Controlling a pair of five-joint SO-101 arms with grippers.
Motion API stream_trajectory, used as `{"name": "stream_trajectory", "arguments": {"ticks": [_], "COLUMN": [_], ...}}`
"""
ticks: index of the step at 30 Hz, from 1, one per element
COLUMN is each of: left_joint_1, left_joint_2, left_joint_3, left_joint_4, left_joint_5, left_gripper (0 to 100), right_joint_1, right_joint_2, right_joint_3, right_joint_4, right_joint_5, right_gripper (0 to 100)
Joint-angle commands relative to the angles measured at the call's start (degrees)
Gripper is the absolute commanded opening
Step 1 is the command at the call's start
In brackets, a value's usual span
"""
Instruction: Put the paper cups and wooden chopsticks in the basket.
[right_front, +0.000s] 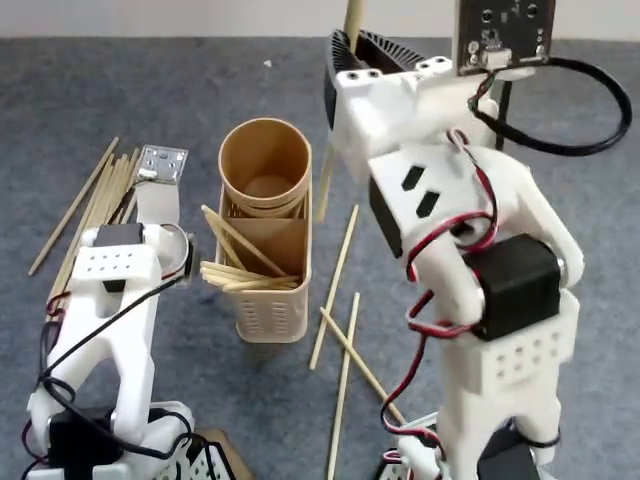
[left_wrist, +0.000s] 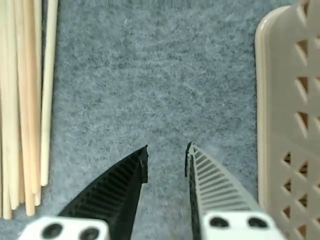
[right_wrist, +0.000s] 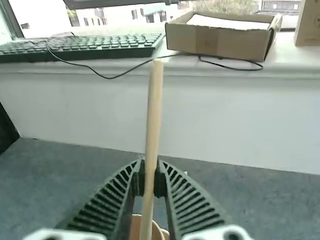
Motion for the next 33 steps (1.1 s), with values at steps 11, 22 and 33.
{"name": "stream_trajectory", "arguments": {"ticks": [11,22,33], "left_joint_1": [0.04,0.04,0.04], "left_joint_2": [-1.89,-1.80,-1.80], "left_joint_3": [-0.13,-0.13,-0.13], "left_joint_4": [-1.85,-1.85,-1.85], "left_joint_5": [0.35,0.35,0.35], "left_gripper": [15,15,15], "right_joint_1": [-0.92,-10.24,-10.33], "right_joint_2": [-30.64,-22.99,-21.67], "right_joint_3": [28.09,52.70,56.57], "right_joint_4": [-4.88,-33.27,-24.04], "right_joint_5": [-0.62,-0.70,11.08], "right_gripper": [0.5,0.4,1.8]}}
